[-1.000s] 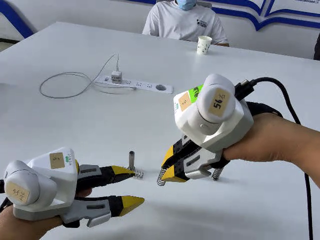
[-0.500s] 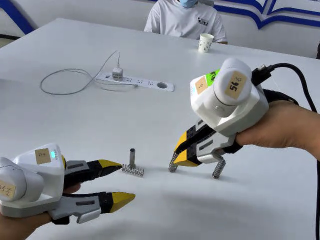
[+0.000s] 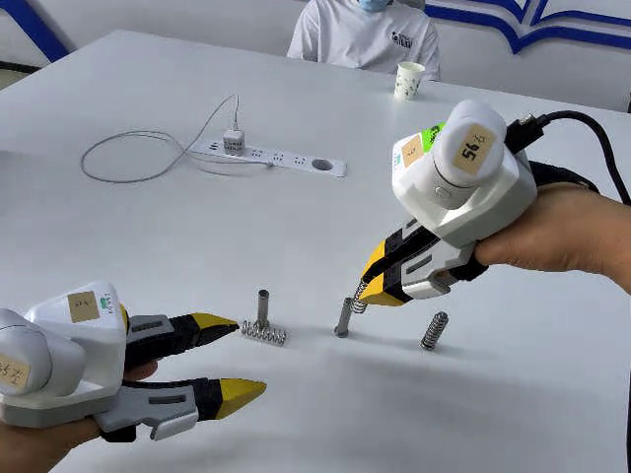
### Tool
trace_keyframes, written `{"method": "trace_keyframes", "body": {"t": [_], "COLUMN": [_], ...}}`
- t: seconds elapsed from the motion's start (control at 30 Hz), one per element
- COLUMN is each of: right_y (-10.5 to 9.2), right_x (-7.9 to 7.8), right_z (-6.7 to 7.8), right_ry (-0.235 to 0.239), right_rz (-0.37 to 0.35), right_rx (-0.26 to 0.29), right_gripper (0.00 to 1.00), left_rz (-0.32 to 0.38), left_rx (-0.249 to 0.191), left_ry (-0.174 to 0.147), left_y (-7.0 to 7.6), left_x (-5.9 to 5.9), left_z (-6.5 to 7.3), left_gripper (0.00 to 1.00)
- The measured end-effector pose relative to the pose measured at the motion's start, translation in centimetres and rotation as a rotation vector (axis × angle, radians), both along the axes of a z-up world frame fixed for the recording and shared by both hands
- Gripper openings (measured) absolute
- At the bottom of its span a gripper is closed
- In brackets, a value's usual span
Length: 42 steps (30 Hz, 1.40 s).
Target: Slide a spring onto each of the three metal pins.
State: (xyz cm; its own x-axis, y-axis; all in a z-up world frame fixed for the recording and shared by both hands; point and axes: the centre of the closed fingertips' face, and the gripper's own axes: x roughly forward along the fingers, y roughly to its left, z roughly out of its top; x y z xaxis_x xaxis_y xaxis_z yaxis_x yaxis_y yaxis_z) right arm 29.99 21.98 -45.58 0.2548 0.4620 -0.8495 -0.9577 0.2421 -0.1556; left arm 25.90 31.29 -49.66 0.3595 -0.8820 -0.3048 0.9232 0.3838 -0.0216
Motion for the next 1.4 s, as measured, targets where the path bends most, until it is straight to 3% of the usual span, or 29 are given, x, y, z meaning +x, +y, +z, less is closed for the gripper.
{"method": "trace_keyframes", "body": {"t": [0.6, 1.4], "right_y": [-0.2, 0.2], "right_x": [2.2, 2.5], "right_z": [-1.4, -2.7], "right_ry": [-0.008, 0.028], "right_rz": [-0.03, -0.029], "right_rx": [-0.022, -0.03], "right_gripper": [0.12, 0.12], "left_rz": [0.004, 0.012], "left_rx": [0.004, 0.007], "left_ry": [0.011, 0.022], "left_y": [0.2, 0.4], "left_x": [0.1, 0.0], "left_z": [-0.4, -0.6], "left_gripper": [0.44, 0.44]}}
